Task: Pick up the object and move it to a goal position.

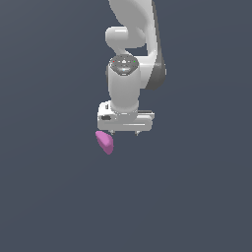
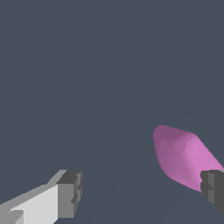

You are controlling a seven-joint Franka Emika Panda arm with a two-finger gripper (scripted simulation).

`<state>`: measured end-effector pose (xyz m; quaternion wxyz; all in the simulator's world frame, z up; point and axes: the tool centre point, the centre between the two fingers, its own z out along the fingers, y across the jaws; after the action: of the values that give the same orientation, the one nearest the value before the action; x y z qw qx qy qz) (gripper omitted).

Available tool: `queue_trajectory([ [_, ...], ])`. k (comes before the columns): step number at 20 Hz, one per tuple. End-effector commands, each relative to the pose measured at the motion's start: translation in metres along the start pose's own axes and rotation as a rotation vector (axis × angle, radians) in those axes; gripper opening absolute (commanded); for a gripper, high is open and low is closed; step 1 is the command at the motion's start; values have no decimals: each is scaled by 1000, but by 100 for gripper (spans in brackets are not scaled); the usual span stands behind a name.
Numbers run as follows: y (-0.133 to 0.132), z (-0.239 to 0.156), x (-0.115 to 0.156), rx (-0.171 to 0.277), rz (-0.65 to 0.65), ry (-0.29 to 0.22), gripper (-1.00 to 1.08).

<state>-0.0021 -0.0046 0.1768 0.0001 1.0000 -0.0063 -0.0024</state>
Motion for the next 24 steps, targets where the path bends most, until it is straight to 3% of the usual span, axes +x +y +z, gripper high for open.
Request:
queue_trajectory([
  [1,0,0,0,0,0,0,100],
  [11,4,-28,8,-2,5,31,100],
  [24,8,-23,6,-3,-28,29,100],
])
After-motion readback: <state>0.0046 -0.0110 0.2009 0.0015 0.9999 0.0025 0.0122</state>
